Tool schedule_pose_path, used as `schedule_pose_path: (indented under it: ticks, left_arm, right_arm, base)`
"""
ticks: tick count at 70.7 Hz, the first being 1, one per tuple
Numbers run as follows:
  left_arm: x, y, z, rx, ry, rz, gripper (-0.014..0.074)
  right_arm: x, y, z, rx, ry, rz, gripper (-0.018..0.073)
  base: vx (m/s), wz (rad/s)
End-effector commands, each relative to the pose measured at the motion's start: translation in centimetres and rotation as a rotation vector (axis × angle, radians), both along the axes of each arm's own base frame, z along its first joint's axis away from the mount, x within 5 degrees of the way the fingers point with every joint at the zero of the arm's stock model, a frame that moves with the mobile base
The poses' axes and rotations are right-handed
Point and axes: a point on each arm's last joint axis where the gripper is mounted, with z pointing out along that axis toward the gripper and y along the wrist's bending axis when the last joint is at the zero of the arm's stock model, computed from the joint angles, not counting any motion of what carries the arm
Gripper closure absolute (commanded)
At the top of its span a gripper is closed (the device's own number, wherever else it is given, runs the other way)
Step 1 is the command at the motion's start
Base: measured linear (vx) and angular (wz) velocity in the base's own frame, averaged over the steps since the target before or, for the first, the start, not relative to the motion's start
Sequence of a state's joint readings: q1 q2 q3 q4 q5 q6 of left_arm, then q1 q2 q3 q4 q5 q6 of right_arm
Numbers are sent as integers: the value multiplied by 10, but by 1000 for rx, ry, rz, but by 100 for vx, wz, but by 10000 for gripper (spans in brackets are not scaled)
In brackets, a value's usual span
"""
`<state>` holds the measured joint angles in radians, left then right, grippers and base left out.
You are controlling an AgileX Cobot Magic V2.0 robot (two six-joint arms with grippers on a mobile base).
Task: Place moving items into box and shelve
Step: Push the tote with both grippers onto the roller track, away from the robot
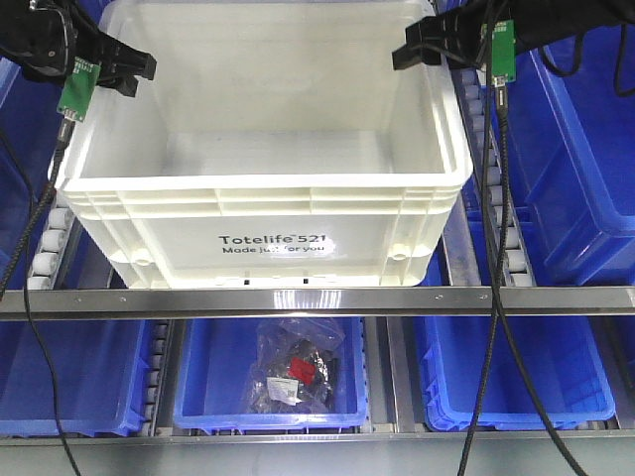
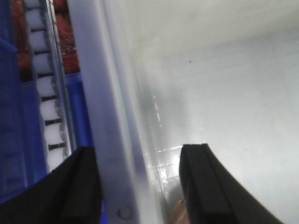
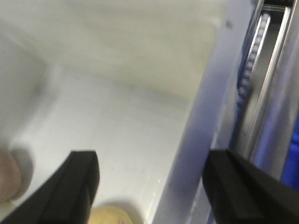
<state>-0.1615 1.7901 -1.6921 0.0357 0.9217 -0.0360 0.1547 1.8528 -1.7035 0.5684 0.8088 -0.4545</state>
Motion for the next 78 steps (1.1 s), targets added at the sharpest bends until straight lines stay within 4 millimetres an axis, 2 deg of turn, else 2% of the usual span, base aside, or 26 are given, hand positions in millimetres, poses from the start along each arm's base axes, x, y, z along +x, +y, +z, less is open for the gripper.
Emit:
schedule_pose_path:
  ticks: [1, 26, 46, 65, 78]
  left_arm:
    - [-9, -5, 44, -45, -192, -19, 131]
    - [-9, -3, 45, -11, -199, -13, 131]
    - [-8, 1, 49, -14, -215, 51, 131]
    - [-11, 2, 56, -26, -198, 69, 131]
    - [-12, 2, 54, -20, -177, 71, 131]
  right_arm:
    - [-11, 4, 52, 90, -184, -29, 32]
    - [-9, -6, 46, -96, -211, -22, 33]
    - [-9, -6, 48, -88, -229, -33, 33]
    - [-19, -9, 68, -60, -283, -62, 33]
    - [-22, -6, 73, 7, -274, -63, 33]
  base:
    - [0, 0]
    - [0, 0]
    - [0, 0]
    - [0, 0]
    - [0, 0]
